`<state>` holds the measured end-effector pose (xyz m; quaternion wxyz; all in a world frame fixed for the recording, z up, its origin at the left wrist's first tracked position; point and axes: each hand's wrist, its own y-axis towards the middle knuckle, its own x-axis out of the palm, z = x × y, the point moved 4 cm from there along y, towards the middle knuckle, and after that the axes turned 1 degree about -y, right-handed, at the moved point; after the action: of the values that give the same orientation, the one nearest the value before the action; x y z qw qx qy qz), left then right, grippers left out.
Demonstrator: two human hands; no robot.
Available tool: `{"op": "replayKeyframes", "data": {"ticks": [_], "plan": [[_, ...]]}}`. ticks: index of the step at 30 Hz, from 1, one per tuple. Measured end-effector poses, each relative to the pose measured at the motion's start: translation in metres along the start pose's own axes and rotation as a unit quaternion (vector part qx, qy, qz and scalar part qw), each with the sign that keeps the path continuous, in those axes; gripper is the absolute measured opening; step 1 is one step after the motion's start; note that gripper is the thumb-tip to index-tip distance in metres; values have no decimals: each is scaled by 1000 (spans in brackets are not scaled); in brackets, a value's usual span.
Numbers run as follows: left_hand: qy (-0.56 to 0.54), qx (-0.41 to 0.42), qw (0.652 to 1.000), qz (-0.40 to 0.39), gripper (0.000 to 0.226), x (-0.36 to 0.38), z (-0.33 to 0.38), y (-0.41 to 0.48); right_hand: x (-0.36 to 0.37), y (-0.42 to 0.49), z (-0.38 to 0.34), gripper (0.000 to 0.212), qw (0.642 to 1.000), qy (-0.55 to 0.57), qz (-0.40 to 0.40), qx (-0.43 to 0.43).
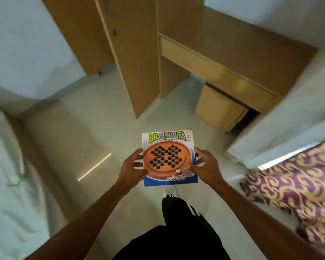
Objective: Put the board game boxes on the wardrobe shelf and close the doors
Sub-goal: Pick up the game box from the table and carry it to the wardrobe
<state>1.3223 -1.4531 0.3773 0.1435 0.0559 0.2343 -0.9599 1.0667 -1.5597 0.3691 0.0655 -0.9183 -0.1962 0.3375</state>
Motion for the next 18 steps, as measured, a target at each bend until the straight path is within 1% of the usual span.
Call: {"op": "replayKeyframes", "data": {"ticks": [1, 2, 4, 5, 7, 8, 10, 12, 14, 18], "plan": [[-11, -3, 1000, 26, 59, -19, 6, 13, 8, 28, -18, 68, 1000, -3, -24, -11], [-7, -7, 999, 35, 59, -22, 8, 15, 11, 34, -21, 69, 999, -6, -35, -13], [-28, -8, 995, 99, 58, -58, 17, 38, 32, 87, -55, 68, 996, -18, -73, -48], [-25, -8, 993, 115, 58, -65, 21, 43, 35, 101, -66, 68, 995, -17, -79, -55], [-16, -16, 986, 163, 60, -91, 26, 56, 56, 140, -98, 70, 991, -29, -110, -72], [-22, -18, 983, 180, 62, -102, 25, 61, 66, 152, -111, 70, 988, -34, -125, -82], [-44, -26, 970, 239, 62, -139, 20, 79, 97, 187, -147, 71, 981, -46, -150, -113], [-51, -33, 964, 260, 63, -158, 22, 92, 110, 208, -171, 70, 978, -45, -160, -129], [-82, -46, 949, 301, 65, -204, 15, 112, 150, 240, -207, 69, 970, -52, -187, -146], [-89, -44, 933, 347, 64, -298, 16, 154, 220, 301, -281, 69, 961, -49, -208, -172]]}}
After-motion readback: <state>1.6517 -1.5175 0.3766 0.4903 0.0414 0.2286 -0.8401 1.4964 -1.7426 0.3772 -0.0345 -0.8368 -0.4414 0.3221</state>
